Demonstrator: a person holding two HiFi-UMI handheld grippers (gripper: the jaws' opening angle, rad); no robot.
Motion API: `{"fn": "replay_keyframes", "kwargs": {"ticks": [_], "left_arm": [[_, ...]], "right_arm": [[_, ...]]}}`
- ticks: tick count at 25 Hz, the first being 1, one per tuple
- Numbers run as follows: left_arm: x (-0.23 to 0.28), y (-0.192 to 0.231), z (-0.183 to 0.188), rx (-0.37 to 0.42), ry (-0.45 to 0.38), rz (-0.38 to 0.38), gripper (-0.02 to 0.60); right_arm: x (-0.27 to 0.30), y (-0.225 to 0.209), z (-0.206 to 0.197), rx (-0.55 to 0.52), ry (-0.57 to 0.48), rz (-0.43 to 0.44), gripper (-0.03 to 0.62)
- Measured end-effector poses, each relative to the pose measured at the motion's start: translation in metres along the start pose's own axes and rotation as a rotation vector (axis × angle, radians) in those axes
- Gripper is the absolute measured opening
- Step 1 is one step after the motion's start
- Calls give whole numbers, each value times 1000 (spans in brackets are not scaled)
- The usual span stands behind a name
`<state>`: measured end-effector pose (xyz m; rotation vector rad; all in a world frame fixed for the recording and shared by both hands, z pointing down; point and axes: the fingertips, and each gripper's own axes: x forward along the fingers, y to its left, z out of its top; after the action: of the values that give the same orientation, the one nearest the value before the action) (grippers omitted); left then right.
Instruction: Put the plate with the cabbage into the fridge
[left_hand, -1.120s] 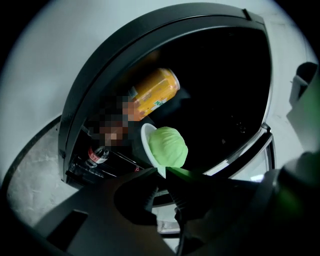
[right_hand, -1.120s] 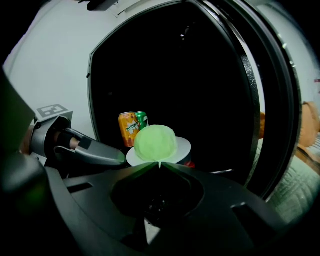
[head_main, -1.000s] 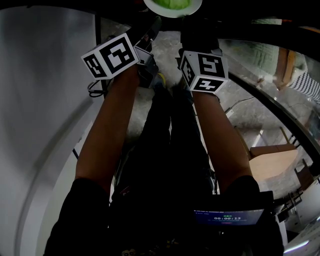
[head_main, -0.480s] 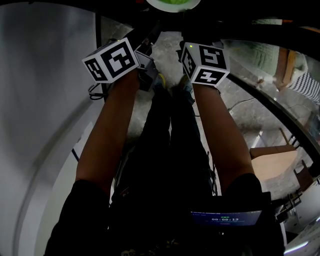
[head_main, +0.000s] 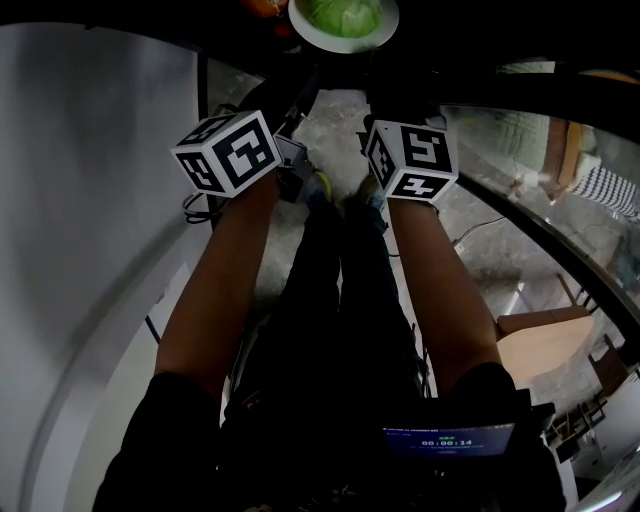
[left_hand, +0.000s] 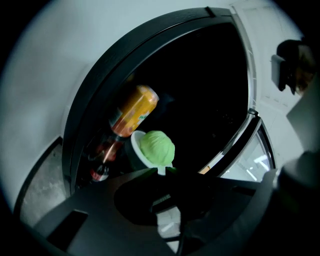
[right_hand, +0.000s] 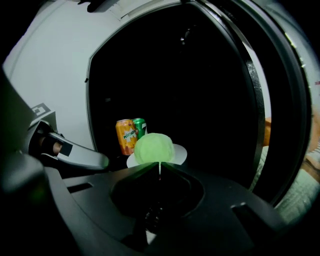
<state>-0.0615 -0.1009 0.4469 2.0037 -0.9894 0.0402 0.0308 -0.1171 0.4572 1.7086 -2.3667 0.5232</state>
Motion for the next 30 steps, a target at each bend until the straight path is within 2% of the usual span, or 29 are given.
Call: {"fn": "replay_keyframes", "kwargs": {"ticks": [4, 8, 11, 16, 22, 25, 30], "left_arm": [[-18, -17, 25, 252, -131, 2, 34], [-38, -31, 41, 498, -237, 44, 34], [-52, -38, 43, 630, -286, 81, 34], [-65, -41, 35, 685, -321, 109, 34], [-54, -54, 22, 680, -279, 99, 34], [-59, -46, 8, 674, -288, 81, 34], [-56, -43, 9, 673, -297, 87, 34]], "right_arm": [[-22, 2, 14, -31, -54, 17, 5], [-44, -4, 17, -61, -68, 20, 5], [-63, -8, 17, -102, -74, 12, 5], [-86, -14, 12, -157, -95, 2, 5], [-93, -32, 1, -169, -62, 7, 5], [-97, -26, -10, -186, -74, 5, 5], [-97, -28, -5, -188, -85, -1, 5]]}}
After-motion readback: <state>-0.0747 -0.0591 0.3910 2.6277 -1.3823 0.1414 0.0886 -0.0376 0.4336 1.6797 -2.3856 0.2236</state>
